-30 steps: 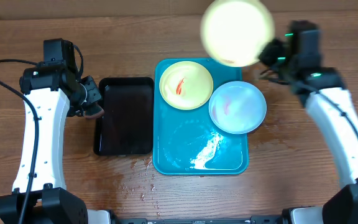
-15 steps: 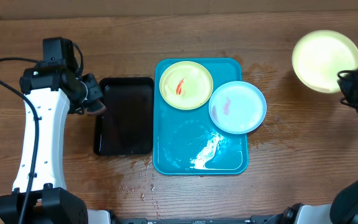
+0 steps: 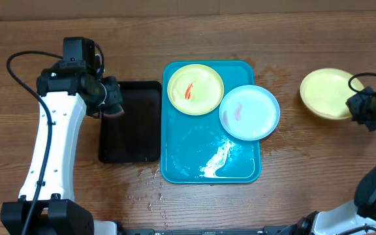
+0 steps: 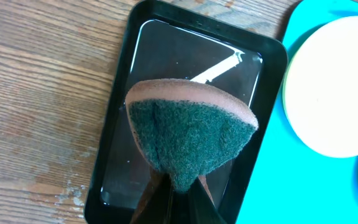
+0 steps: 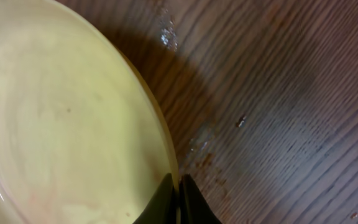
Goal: Clean dirty plates on tray and stack at the side
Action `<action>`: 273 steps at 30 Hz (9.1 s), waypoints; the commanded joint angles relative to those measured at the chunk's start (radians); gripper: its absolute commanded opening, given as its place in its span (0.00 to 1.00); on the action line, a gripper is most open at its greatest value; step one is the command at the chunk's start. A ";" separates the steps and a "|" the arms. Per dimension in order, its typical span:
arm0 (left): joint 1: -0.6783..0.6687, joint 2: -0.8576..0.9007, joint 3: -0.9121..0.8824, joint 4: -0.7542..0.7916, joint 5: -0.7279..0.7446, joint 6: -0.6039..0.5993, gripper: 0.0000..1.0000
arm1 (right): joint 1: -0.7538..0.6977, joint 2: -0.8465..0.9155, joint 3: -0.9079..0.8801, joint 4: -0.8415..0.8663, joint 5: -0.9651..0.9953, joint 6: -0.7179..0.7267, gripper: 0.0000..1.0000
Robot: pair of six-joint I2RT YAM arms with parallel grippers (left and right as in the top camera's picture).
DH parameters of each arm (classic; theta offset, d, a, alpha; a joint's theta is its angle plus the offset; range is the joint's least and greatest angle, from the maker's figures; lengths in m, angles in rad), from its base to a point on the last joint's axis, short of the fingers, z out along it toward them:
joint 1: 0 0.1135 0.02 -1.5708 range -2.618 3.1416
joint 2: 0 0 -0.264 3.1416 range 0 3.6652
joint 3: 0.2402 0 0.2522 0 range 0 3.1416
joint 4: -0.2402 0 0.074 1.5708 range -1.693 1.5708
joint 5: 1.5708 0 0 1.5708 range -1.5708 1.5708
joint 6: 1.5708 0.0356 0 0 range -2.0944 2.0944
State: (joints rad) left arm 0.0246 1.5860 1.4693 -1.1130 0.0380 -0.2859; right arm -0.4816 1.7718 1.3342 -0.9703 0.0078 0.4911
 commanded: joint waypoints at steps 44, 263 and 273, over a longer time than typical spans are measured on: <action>-0.072 -0.010 0.012 0.053 0.042 0.126 0.04 | 0.234 0.048 0.007 -0.103 -0.370 -0.447 0.52; -0.216 0.059 -0.496 0.393 -0.130 -0.039 0.04 | 0.858 0.029 -0.242 0.114 -0.210 -0.177 0.07; -0.151 0.193 -0.497 0.392 -0.062 0.013 0.04 | 0.858 0.029 -0.242 0.117 -0.210 -0.177 0.16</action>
State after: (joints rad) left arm -0.1284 1.7336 0.9813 -0.7193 -0.0639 -0.3065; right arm 0.3744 1.8206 1.0973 -0.8566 -0.2092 0.3164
